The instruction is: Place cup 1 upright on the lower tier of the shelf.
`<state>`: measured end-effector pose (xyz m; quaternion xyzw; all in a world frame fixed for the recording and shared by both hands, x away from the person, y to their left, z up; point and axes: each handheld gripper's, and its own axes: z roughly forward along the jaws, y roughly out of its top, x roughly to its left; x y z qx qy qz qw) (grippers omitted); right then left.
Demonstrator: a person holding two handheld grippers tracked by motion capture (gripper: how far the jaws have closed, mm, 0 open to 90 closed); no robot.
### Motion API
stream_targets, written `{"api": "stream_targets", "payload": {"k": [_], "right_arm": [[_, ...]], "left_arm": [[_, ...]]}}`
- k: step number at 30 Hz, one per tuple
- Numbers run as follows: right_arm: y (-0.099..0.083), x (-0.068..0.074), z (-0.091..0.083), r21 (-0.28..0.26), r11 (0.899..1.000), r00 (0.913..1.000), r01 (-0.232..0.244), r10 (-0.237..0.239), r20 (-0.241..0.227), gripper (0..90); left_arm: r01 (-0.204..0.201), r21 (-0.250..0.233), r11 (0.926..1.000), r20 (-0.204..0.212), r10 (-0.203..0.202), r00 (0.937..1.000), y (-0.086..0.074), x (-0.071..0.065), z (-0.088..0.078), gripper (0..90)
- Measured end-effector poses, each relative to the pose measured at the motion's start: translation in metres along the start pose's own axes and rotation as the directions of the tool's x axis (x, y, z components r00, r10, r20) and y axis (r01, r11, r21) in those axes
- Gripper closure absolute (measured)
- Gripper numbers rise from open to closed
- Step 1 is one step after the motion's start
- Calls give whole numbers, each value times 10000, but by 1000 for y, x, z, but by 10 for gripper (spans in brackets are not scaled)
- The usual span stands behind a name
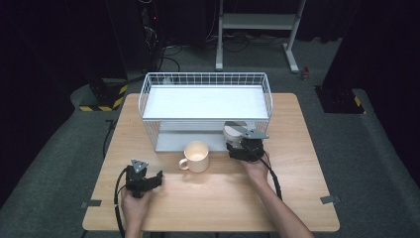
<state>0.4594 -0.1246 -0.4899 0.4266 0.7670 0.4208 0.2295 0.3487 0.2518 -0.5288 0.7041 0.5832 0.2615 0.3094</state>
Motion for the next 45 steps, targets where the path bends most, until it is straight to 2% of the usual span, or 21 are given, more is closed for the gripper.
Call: {"api": "stream_targets", "payload": {"k": [14, 25, 31, 39, 41, 43, 45], "right_arm": [[-16, 0, -8, 212, 9996, 9999, -161, 159, 67, 292], [-14, 3, -3, 302, 9991, 9992, -303, 294, 288, 316], [-14, 4, 3, 365, 9970, 9966, -689, 671, 469, 322], [-4, 3, 10, 429, 9956, 9940, -837, 804, 735, 320], [-3, 2, 12, 284, 9954, 9930, -911, 887, 780, 340], [-2, 2, 13, 318, 9922, 9897, -1204, 1175, 823, 347], [0, 0, 16, 337, 9934, 9902, -1100, 1066, 899, 349]], "left_arm": [[5, -4, 10000, -1, -5, 10000, 0, 0, 0, 215], [-5, 6, 10000, 3, 5, 10000, 0, 0, 0, 215], [2, 1, 10000, 1, -2, 10000, 0, 0, 0, 215], [-7, 10, 10000, 4, 7, 10000, 0, 0, 0, 215], [-9, 12, 10000, 4, 9, 10000, 0, 0, 0, 215], [4, 1, 10000, 2, -4, 10000, 0, 0, 0, 215], [4, -2, 10000, 1, -4, 10000, 0, 0, 0, 215]]}}
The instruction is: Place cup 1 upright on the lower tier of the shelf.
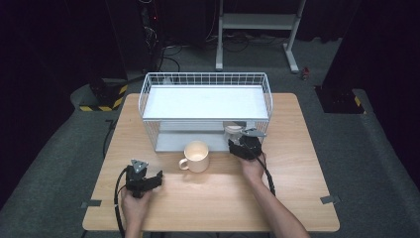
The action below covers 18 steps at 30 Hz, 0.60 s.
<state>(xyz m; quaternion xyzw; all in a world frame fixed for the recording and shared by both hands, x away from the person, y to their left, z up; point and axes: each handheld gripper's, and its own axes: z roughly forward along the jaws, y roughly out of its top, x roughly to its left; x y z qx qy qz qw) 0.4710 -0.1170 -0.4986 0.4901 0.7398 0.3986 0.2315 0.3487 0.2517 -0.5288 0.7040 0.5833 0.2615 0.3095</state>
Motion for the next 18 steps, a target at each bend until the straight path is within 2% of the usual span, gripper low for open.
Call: {"api": "stream_targets", "payload": {"k": [5, 11, 18], "right_arm": [[5, -1, 5, -78, 10000, 9996, -37, 39, 296, 394], [3, -3, 11, 145, 9998, 9992, -147, 141, 379, 429], [3, -6, 14, 102, 9998, 9982, -182, 175, 578, 499]], "left_arm": [[-15, 15, 10000, 4, 15, 10000, 0, 0, 0, 215], [-3, 3, 10000, 2, 3, 10000, 0, 0, 0, 215], [-44, -9, 10000, 44, 44, 10000, 0, 0, 0, 215]]}}
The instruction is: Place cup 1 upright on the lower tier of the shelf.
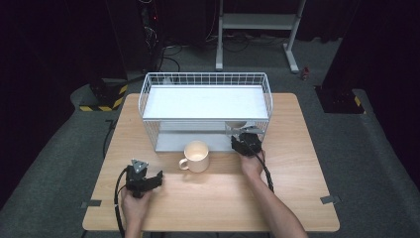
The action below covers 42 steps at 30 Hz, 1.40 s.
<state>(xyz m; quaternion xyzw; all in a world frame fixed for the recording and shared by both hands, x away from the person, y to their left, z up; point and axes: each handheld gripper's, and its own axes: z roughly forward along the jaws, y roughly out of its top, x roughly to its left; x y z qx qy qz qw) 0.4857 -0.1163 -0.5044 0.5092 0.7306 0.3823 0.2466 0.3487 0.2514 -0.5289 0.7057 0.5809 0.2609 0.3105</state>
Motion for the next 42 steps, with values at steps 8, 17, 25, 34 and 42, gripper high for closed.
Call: {"api": "stream_targets", "payload": {"k": [8, 17, 25, 34, 42], "right_arm": [[4, 0, 3, 93, 9999, 9998, 135, -136, 132, 533], [3, 2, -3, 2, 9997, 9996, 257, -257, -79, 523], [-2, 1, -14, -122, 9993, 9985, 366, -371, -411, 490], [-8, -2, -28, -421, 9979, 9960, 490, -520, -731, 477], [-14, -4, -39, -608, 9967, 9905, 535, -607, -1233, 395]], "left_arm": [[-1, 1, 10000, 1, 1, 10000, 0, 0, 0, 215], [17, -5, 10000, 2, -17, 10000, 0, 0, 0, 215], [5, -3, 10000, 0, -5, 10000, 0, 0, 0, 215], [2, -3, 10000, -1, -2, 10000, 0, 0, 0, 215], [-1, -2, 10000, -1, 1, 10000, 0, 0, 0, 215]]}}
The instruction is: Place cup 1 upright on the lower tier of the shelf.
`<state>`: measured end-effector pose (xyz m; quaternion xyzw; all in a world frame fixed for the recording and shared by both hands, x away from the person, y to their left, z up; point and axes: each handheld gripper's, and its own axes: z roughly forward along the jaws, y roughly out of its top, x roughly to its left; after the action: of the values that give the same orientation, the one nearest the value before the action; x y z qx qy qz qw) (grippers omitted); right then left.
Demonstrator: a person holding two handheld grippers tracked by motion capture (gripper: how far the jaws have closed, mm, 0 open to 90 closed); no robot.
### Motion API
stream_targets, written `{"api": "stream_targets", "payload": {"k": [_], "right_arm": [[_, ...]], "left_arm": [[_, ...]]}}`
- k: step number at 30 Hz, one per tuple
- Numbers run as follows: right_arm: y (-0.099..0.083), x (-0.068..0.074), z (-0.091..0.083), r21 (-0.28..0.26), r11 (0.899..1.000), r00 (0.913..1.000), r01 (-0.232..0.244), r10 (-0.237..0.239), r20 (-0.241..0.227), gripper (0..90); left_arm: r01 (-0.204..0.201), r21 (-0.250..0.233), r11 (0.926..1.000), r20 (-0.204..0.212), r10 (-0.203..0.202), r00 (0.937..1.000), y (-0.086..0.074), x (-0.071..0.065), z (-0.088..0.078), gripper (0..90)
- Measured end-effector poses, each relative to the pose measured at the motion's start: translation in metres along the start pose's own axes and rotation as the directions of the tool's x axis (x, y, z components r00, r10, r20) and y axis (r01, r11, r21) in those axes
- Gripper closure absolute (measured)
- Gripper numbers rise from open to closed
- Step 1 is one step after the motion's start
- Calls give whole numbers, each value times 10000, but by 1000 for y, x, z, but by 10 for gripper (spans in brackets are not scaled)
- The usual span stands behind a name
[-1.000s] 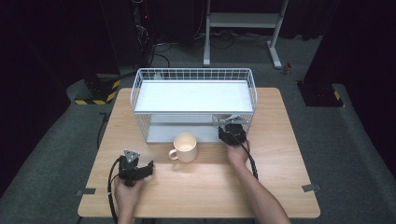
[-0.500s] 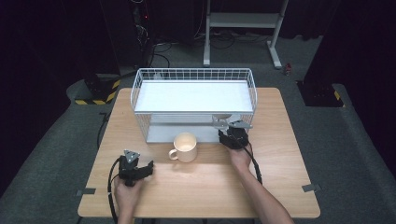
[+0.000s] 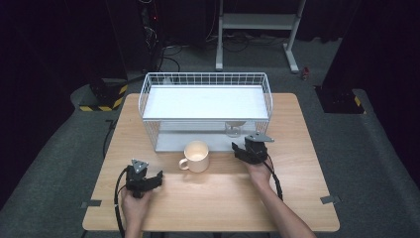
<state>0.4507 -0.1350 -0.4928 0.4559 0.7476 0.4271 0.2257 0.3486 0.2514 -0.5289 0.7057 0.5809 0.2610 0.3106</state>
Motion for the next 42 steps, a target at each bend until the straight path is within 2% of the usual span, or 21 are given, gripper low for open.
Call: {"api": "stream_targets", "payload": {"k": [7, 10, 22, 28, 32, 34, 42], "right_arm": [[-1, -1, -8, -8, 10000, 9993, -40, 39, -375, 374], [-2, -2, -9, 28, 10000, 9993, 90, -89, -363, 374], [-8, -8, -27, -247, 9997, 9989, -40, 28, -477, 392], [-11, -11, -32, -206, 9998, 9989, 68, -78, -453, 399], [-14, -14, -41, -346, 9992, 9991, 202, -215, -372, 399], [-15, -16, -45, -388, 9992, 9992, 42, -57, -402, 399], [-22, -18, -52, -397, 9992, 9986, 101, -122, -521, 399]], "left_arm": [[-8, -8, 10000, -5, 8, 10000, 0, 0, 0, 215], [-9, -7, 10000, -5, 9, 10000, 0, 0, 0, 215], [0, 1, 10000, -3, 0, 10000, 0, 0, 0, 214], [-2, 2, 10000, -3, 2, 10000, 0, 0, 0, 214], [0, -1, 10000, -4, 0, 10000, 0, 0, 0, 214], [-4, -1, 10000, -4, 4, 10000, 0, 0, 0, 215], [-5, 9, 10000, -13, 5, 10000, 0, 0, 0, 215]]}}
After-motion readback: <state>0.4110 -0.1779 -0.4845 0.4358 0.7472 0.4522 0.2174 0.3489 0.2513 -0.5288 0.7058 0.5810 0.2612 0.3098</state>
